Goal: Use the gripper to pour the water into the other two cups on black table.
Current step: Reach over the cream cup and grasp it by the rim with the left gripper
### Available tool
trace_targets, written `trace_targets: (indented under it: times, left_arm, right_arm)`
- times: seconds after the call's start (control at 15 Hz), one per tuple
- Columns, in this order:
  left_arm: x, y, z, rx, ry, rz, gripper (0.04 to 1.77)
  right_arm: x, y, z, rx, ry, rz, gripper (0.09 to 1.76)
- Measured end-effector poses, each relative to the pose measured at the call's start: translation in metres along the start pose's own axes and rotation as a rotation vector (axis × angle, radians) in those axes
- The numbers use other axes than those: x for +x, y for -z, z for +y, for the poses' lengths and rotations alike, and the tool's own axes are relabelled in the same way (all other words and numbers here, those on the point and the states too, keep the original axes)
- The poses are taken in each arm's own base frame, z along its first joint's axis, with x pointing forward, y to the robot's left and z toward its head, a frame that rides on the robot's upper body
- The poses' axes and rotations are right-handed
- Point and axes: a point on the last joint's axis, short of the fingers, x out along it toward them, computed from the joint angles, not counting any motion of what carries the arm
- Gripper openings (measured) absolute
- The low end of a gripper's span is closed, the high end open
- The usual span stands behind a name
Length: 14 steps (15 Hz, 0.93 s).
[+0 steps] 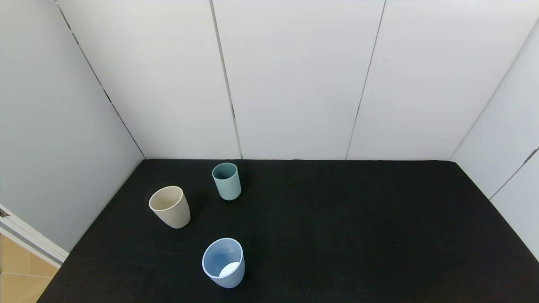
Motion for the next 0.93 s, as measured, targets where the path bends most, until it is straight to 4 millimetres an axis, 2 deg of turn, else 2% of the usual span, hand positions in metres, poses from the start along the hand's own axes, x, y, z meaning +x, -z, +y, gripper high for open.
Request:
trace_targets:
  times: [0.27,0.47,0.6,0.73,0.93]
  left_arm:
    - [-0.008,-0.036,-0.001,-0.044,0.065,0.025,1.72]
    - [0.007,-0.060,0.001,-0.049,0.080,0.114,1.72]
    - [0.028,-0.074,0.002,-0.049,0.085,0.175,1.72]
    - [0.058,-0.084,0.003,-0.047,0.089,0.237,1.72]
    - [0.107,-0.083,0.004,-0.042,0.093,0.364,1.72]
  right_arm:
    - [0.000,0.000,0.000,0.000,0.000,0.000,1.71]
    - [0.000,0.000,0.000,0.000,0.000,0.000,1.71]
    - [0.000,0.000,0.000,0.000,0.000,0.000,1.71]
    - [0.000,0.000,0.000,0.000,0.000,0.000,1.71]
    - [0.000,0.000,0.000,0.000,0.000,0.000,1.71]
